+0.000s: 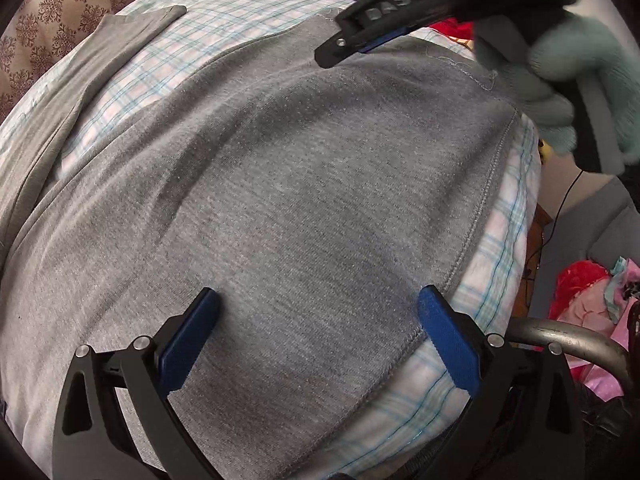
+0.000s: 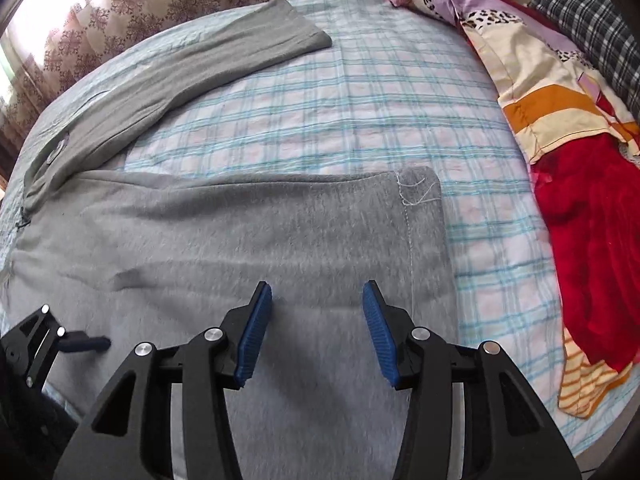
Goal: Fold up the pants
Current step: 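Move the left gripper over the waistband beside the white G logo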
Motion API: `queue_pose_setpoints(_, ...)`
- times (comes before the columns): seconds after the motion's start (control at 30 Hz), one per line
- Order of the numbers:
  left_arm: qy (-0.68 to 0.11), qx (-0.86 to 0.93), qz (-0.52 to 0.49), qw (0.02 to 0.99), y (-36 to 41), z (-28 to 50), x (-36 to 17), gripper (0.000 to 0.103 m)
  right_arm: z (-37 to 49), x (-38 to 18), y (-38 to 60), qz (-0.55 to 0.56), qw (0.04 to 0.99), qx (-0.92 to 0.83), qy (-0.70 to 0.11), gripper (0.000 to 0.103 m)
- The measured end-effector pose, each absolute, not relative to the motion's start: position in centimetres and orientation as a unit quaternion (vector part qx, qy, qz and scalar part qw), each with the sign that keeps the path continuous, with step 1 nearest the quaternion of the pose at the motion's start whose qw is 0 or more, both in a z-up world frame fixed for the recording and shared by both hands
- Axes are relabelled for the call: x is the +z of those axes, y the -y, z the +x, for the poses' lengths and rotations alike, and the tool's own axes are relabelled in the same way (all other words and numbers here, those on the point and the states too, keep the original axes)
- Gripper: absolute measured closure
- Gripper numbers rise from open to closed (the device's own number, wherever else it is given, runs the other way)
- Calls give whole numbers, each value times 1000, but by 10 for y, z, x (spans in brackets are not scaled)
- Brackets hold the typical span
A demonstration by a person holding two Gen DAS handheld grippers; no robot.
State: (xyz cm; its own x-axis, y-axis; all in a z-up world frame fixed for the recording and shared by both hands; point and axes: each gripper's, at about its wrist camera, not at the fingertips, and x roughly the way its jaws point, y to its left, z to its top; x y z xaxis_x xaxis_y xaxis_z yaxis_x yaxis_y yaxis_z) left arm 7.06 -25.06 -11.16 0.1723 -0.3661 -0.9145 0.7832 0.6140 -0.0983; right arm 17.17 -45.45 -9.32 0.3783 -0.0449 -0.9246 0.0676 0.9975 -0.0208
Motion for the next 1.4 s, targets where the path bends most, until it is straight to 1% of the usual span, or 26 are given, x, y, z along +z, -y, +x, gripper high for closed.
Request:
queue_pose_setpoints(0.07, -510, -391, 202, 739, 248, 66, -111, 3, 190, -101, 459, 2, 829, -54, -557, 57)
queue_pose_setpoints(0.2, -506, -396, 201, 739, 245, 60, -109, 3, 213, -101, 461, -22, 835, -92, -542, 57)
queue_pose_setpoints(0.37, -505, -411, 183, 737, 238, 63, -102, 3, 220, -101, 465, -22, 834, -101, -542, 57)
queue_pose_setpoints(0.4, -505, -421, 172, 734, 234, 66, -99, 3, 217, -97, 464, -23, 835, -108, -539, 57)
queue_pose_setpoints(0.5, -496, -426, 149, 741, 223, 76, -85, 3, 198, -78, 453, -34, 850, -105, -516, 52)
queue_pose_setpoints(0.53, -492, -419, 149, 748, 220, 81, -82, 3, 190, -73, 450, -25, 856, -92, -509, 47)
queue_pose_setpoints(0.57, -490, -412, 147, 754, 217, 88, -79, 3, 183, -69, 446, -20, 859, -79, -506, 45)
queue_pose_setpoints(0.67, -493, -381, 123, 773, 208, 117, -76, 3, 163, -71, 433, -20, 858, -49, -510, 45)
queue_pose_setpoints(0.8, -503, -328, 93, 794, 200, 156, -81, 3, 139, -92, 419, -18, 840, -25, -541, 45)
queue_pose_setpoints(0.87, -515, -315, 81, 793, 204, 172, -88, 3, 121, -99, 408, -45, 838, -25, -543, 44)
queue_pose_setpoints(0.93, -525, -307, 91, 789, 214, 183, -98, 3, 106, -99, 406, -61, 842, -25, -535, 43)
queue_pose_setpoints(1.07, -541, -290, 110, 782, 220, 185, -118, 3, 81, -96, 417, -54, 847, -22, -529, 41)
queue_pose_setpoints(1.17, -535, -291, 119, 784, 218, 172, -118, 3, 70, -84, 421, -32, 854, -37, -519, 41)
queue_pose_setpoints(1.27, -537, -307, 107, 778, 213, 156, -116, 3, 57, -71, 412, -3, 863, -1, -505, 41)
queue_pose_setpoints(1.4, -529, -310, 102, 783, 206, 146, -117, 3, 49, -96, 395, -55, 843, 9, -535, 40)
